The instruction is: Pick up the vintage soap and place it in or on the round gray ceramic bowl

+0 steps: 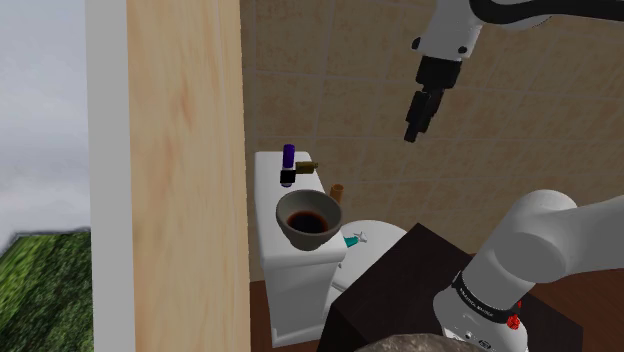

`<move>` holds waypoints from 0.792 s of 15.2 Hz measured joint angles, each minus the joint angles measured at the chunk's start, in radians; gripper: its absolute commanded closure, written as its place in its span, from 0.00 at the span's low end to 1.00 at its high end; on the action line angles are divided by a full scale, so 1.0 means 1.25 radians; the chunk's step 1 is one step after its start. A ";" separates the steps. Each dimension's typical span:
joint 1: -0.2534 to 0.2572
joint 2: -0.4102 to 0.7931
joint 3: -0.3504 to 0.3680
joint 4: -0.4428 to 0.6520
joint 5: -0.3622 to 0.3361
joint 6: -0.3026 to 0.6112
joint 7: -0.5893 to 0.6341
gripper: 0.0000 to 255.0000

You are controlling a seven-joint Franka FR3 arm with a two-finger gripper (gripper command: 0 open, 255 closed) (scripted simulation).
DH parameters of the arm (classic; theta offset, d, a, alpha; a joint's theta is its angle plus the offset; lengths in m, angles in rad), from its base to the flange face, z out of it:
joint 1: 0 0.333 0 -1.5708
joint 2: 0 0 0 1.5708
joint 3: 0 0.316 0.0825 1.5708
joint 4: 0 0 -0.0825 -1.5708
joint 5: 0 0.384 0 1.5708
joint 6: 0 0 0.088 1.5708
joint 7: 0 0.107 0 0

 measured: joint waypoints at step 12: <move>0.028 0.234 -0.056 -0.007 -0.076 0.250 -0.228 0.00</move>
